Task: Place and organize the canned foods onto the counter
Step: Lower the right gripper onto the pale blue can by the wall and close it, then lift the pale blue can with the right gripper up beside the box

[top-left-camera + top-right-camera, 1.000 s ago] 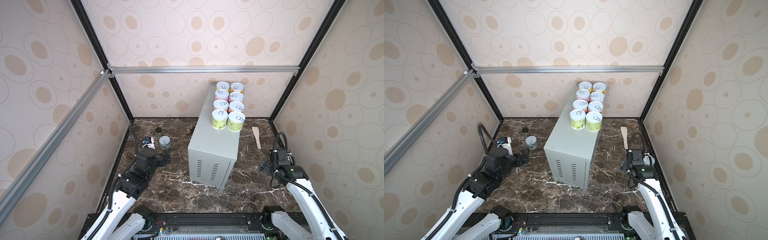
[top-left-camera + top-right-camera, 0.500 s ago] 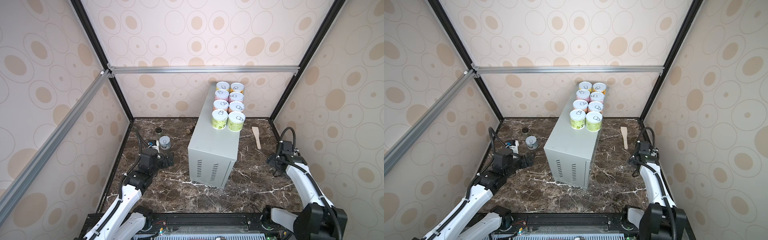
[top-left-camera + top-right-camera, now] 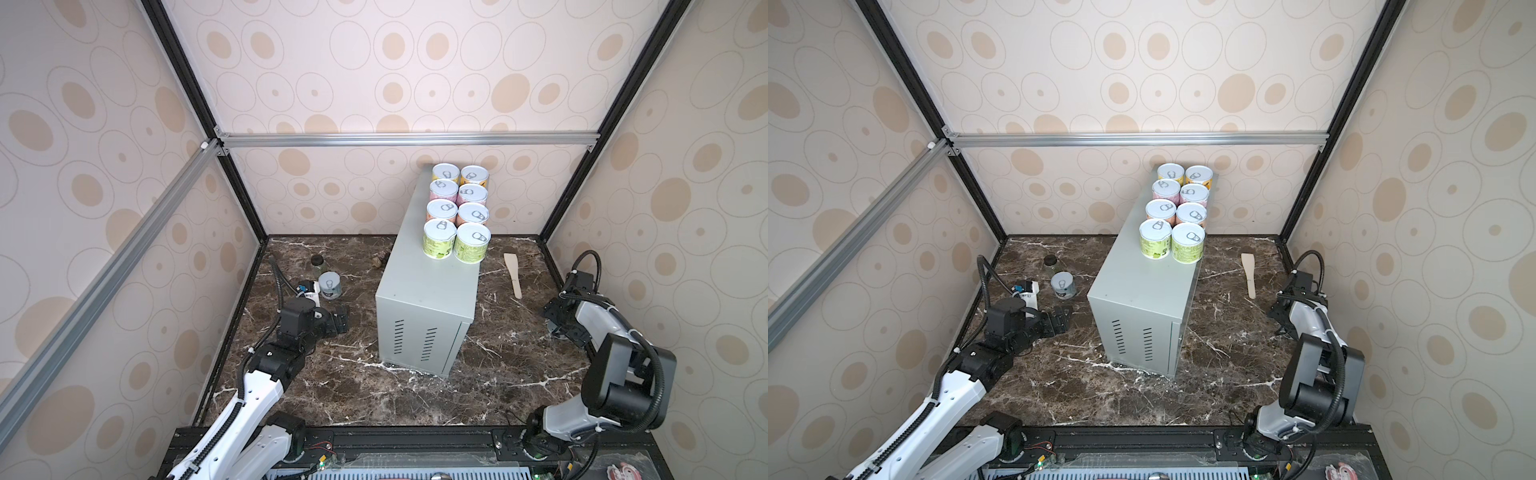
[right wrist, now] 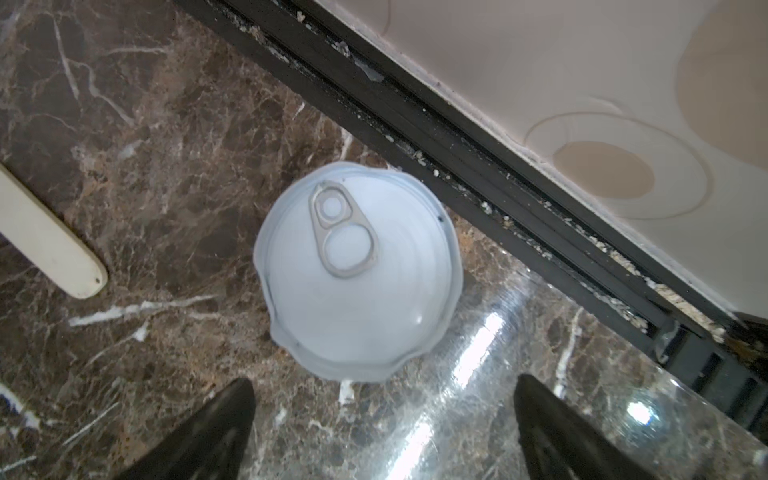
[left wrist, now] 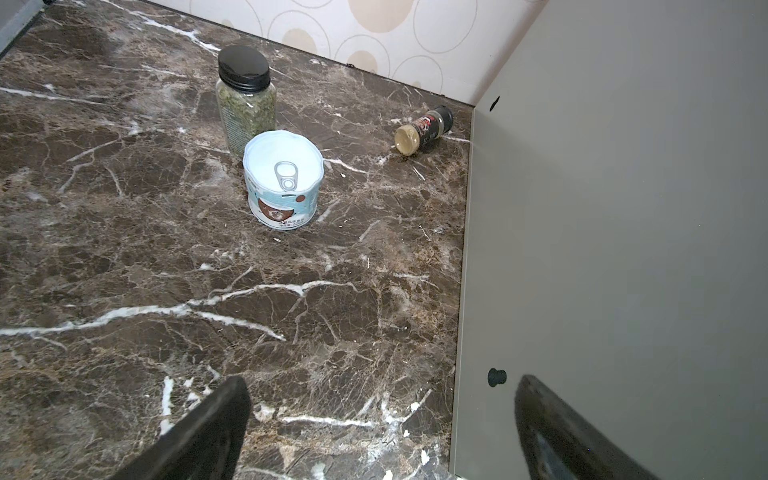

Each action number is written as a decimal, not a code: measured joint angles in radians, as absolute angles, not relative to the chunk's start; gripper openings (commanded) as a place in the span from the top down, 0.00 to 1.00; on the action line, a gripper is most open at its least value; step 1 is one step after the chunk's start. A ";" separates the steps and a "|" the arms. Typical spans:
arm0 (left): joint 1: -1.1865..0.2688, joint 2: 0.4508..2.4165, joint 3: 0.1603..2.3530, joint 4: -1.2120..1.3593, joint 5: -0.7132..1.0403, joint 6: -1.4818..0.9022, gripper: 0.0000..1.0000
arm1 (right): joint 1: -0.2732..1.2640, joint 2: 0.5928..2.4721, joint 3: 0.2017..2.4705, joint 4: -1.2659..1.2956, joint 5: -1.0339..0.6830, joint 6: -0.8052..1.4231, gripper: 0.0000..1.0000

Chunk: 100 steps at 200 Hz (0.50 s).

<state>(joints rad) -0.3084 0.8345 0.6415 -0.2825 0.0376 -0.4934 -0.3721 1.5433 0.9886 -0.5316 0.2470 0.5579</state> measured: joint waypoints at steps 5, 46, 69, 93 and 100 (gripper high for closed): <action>-0.308 0.835 0.641 -0.282 0.039 -0.493 0.01 | -0.374 1.557 0.995 -0.525 0.243 0.559 0.01; -0.303 0.834 0.638 -0.275 0.047 -0.492 0.01 | -0.375 1.677 1.050 -0.471 0.237 0.546 0.01; -0.300 0.838 0.636 -0.270 0.054 -0.492 0.01 | -0.376 1.740 1.076 -0.454 0.245 0.530 0.01; -0.297 0.846 0.635 -0.267 0.063 -0.490 0.01 | -0.378 1.770 1.077 -0.434 0.255 0.511 0.01; -0.297 0.845 0.634 -0.266 0.065 -0.490 0.01 | -0.380 1.781 1.079 -0.430 0.257 0.507 0.01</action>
